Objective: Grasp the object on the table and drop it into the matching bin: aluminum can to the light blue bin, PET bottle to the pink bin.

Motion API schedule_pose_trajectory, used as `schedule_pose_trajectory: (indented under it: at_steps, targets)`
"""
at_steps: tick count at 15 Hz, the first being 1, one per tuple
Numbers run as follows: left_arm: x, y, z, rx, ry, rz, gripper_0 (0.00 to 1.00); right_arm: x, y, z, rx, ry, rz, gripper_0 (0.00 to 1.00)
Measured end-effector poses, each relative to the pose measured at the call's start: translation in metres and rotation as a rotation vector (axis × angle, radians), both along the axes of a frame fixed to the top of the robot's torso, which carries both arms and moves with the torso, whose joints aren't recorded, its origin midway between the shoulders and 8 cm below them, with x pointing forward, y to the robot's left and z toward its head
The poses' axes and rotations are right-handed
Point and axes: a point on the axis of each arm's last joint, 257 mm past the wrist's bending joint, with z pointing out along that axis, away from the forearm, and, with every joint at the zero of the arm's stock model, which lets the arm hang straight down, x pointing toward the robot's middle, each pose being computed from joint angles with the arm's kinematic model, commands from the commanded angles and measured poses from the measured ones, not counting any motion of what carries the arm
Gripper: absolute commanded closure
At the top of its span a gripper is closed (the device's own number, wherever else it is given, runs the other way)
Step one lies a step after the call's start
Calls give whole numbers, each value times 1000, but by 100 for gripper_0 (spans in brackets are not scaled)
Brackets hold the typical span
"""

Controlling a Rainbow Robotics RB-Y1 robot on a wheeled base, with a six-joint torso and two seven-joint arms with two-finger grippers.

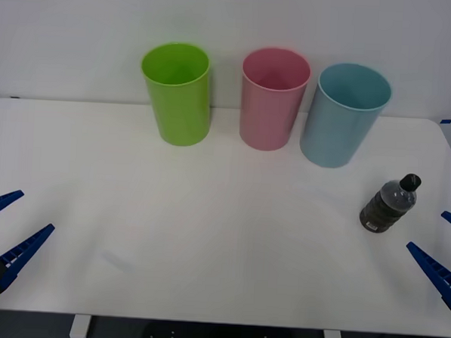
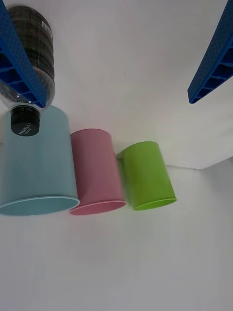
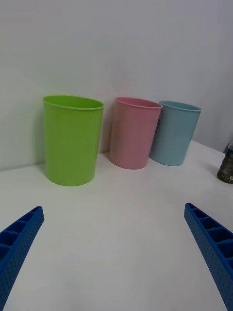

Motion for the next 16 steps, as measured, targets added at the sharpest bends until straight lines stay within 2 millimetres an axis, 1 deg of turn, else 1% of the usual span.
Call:
schedule_pose_trajectory:
  at_steps: [2, 3, 4, 6, 11, 16]
  targets:
    - [0, 0, 0, 0, 0, 0, 0, 0, 0, 0, 0, 0, 0, 0]
    - [0, 0, 0, 0, 0, 0, 0, -2, -1, -5, 6, 11, -7, 0]
    - [0, 0, 0, 0, 0, 0, 0, -6, -3, -14, 15, 35, -17, 0]
    - [0, 0, 0, 0, 0, 0, 0, -10, -4, -17, 21, 54, -20, 0]
    - [0, 0, 0, 0, 0, 0, 0, -17, -19, -19, 18, 67, -65, 0]
    - [0, 0, 0, 0, 0, 0, 0, -15, -35, -28, -6, 68, -147, 0]
